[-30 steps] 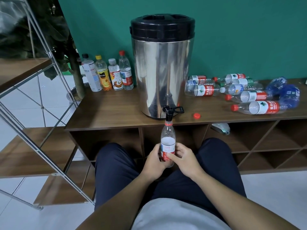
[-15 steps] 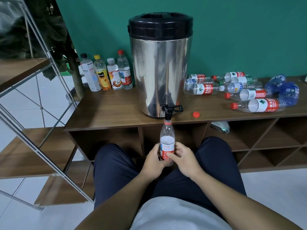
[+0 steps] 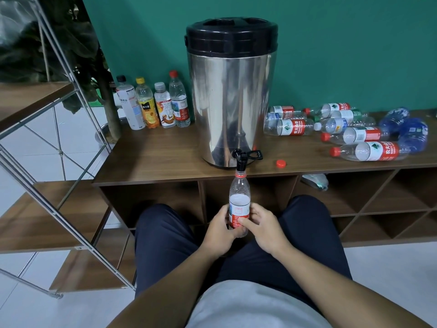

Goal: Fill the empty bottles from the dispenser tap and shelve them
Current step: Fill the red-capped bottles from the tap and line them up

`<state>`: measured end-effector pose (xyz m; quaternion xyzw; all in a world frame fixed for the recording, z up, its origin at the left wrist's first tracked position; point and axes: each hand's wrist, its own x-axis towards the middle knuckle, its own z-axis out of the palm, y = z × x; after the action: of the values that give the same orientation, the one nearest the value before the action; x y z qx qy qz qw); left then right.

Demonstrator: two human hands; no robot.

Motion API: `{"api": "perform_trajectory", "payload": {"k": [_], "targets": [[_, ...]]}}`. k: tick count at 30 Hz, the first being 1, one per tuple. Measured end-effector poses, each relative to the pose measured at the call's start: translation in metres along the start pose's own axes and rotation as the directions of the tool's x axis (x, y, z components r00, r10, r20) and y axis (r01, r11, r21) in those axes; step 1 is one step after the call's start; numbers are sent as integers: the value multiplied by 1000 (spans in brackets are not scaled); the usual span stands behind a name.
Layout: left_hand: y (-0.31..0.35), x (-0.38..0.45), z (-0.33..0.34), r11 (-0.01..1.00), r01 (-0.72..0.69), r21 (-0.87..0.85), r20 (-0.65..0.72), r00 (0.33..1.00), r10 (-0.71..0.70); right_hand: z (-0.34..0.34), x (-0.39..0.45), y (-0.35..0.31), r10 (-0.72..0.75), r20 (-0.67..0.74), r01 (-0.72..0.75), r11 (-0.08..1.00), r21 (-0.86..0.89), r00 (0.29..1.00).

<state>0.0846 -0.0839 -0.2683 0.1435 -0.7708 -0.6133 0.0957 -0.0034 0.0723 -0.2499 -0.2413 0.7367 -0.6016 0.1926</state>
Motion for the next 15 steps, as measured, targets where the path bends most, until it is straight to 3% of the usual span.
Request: {"api": "perform_trajectory", "payload": {"k": [15], "targets": [[4, -3, 0, 1000, -3, -26, -6, 1000, 3, -1, 2, 1, -17, -4, 17, 1000, -3, 1000]]}}
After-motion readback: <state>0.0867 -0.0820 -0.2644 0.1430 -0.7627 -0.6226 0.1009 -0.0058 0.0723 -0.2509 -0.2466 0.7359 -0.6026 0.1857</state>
